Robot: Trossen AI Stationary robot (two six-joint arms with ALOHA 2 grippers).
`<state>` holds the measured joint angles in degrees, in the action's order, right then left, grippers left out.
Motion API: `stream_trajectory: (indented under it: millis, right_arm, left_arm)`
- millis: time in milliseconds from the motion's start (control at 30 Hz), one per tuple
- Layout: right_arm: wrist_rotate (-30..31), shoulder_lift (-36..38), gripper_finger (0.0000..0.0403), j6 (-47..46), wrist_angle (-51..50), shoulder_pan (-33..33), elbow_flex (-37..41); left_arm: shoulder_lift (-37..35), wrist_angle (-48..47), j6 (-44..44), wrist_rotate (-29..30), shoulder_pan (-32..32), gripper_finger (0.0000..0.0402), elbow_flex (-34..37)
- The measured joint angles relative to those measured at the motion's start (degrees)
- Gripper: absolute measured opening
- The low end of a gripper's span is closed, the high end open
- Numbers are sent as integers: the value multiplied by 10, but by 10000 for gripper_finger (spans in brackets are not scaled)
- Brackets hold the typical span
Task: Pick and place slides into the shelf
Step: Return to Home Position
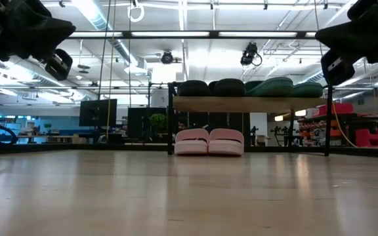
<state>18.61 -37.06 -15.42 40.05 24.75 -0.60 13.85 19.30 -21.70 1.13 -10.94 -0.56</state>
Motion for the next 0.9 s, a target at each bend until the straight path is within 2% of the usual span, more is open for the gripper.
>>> stream_trajectory:
  millis: [500, 900]
  right_arm:
    - [12, 0, 19, -14, -28, 0, 0]
    - [12, -1, 19, 0, -72, 2, -4]
  left_arm:
    - [0, -1, 14, 1, 0, 21, 0]
    - [0, -1, 14, 1, 0, 36, 0]
